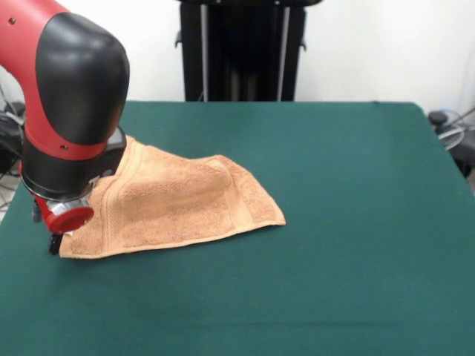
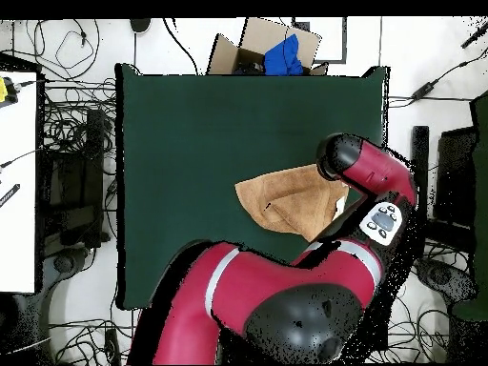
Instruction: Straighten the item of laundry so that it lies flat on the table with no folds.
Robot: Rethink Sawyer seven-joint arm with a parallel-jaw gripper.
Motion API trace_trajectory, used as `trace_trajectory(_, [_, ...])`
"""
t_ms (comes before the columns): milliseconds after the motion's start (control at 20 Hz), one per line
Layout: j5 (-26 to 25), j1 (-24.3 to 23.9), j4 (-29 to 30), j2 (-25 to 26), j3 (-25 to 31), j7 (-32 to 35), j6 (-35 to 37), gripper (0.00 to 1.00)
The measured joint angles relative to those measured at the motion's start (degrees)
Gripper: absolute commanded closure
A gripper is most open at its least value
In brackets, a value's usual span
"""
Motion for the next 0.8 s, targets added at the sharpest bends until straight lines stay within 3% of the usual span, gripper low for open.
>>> trace_trajectory(800, [5.2,1.1,0.9,-0.1,0.1,0.2,-0.7,0.00])
